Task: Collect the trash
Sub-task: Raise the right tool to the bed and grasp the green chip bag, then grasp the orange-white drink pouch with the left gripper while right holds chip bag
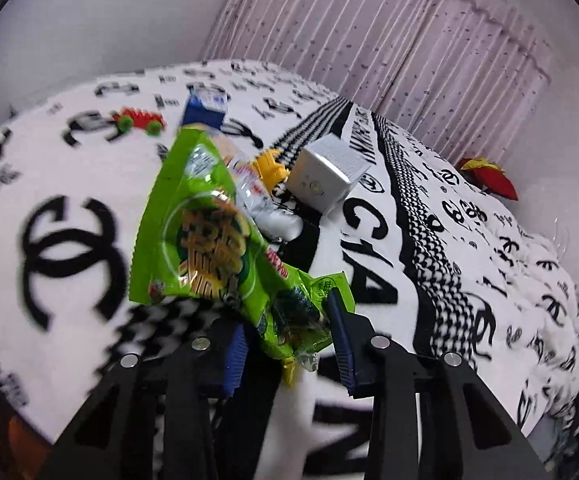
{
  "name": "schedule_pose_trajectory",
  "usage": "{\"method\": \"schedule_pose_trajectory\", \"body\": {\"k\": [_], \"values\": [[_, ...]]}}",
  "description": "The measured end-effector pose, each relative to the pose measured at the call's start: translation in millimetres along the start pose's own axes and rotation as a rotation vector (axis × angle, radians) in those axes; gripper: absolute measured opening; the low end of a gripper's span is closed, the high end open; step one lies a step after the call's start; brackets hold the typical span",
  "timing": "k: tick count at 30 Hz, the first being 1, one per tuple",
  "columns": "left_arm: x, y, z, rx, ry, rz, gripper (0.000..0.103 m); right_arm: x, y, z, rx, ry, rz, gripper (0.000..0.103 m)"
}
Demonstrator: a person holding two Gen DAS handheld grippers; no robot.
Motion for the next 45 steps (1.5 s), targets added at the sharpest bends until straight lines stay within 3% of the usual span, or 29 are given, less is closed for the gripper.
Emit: {"method": "schedule_pose_trajectory", "body": {"k": [3,6,9,16,20,24,27,28,29,30,37,45], "values": [[13,6,-35,0.049,-0.001,0.055,0.088,8,34,5,0.061,-0.078,-0.044,0.037],[28,-3,-82,0.087,0.045,0.161,0.088,19,67,10,0.119,-0.133,-0.058,0.037],[39,-24,-126,0.078,0.112,0.234,0.088,29,101,17,0.171,-0.179,-0.069,0.037],[47,-106,-242,-0.035,0.416,0.205,0.088,45,131,36,0.225,-0.244,-0.119,0.037],[38,-149,-267,-0.076,0.588,0.173,0.088,49,135,48,0.234,-0.273,-0.154,0.037],[31,-192,-266,-0.165,0.684,0.087,0.088,55,131,58,0.237,-0.295,-0.168,0.037],[29,-204,-265,-0.181,0.663,0.028,0.088,62,122,65,0.225,-0.318,-0.169,0.037],[31,-205,-266,-0.176,0.631,0.001,0.083,64,118,68,0.221,-0.333,-0.173,0.038],[32,-204,-266,-0.163,0.591,-0.027,0.069,66,118,70,0.22,-0.34,-0.175,0.038],[33,-204,-267,-0.154,0.559,-0.049,0.067,67,116,71,0.22,-0.346,-0.176,0.038],[26,-183,-259,-0.078,0.498,0.033,0.052,61,120,74,0.219,-0.355,-0.184,0.038],[42,-102,-231,0.026,0.298,0.104,0.049,34,142,66,0.234,-0.321,-0.204,0.038]]}}
Point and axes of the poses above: each gripper's, at about its wrist camera, not at the fingertips, and y roughly against the way its jaws point, x to its right, z to its underside, the point moved 8 cm from there along -y, roughly the way its jaws point
